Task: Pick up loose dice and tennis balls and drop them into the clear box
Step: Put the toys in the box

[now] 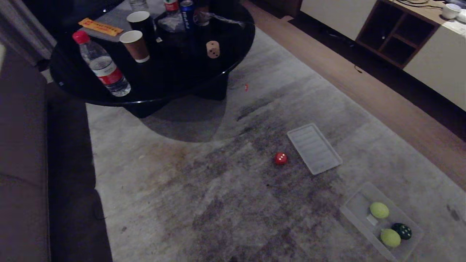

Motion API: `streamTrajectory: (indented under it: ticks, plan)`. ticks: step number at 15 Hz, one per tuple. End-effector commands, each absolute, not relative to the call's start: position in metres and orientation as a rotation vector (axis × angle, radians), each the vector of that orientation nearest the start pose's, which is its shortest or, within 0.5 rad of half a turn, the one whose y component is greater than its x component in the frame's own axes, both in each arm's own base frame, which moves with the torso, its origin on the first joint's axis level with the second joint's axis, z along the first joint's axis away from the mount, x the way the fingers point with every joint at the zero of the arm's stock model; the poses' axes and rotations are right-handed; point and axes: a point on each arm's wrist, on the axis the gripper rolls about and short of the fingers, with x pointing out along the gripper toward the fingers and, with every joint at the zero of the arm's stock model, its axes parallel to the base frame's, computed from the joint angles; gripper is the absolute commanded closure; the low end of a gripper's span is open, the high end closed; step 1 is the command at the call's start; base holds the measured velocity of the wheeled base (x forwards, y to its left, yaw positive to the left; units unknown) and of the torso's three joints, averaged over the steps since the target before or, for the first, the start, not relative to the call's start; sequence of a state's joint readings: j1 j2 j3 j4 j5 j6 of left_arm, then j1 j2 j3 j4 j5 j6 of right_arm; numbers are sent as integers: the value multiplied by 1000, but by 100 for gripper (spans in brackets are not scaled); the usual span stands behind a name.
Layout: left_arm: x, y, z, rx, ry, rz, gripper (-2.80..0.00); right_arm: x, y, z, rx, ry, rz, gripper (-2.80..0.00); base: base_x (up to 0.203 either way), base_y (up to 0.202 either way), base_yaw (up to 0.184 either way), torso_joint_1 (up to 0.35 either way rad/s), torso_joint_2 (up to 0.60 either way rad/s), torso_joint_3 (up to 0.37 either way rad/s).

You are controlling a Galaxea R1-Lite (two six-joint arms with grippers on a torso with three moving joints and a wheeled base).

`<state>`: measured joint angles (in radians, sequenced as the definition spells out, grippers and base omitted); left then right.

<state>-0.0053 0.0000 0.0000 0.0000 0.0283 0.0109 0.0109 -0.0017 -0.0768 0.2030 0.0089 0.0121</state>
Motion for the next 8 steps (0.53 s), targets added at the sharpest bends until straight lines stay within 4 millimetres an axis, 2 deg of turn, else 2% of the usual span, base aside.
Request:
streamTrajectory:
  ticks: [1, 8]
  plan:
    - [-23, 1, 75, 12, 3, 21, 0, -30, 0, 76, 12, 127, 21, 0, 4, 9, -163, 2, 7, 2]
    - [-23, 1, 75, 11, 3, 21, 0, -30, 0, 76, 12, 127, 21, 0, 1, 10, -163, 3, 1, 2]
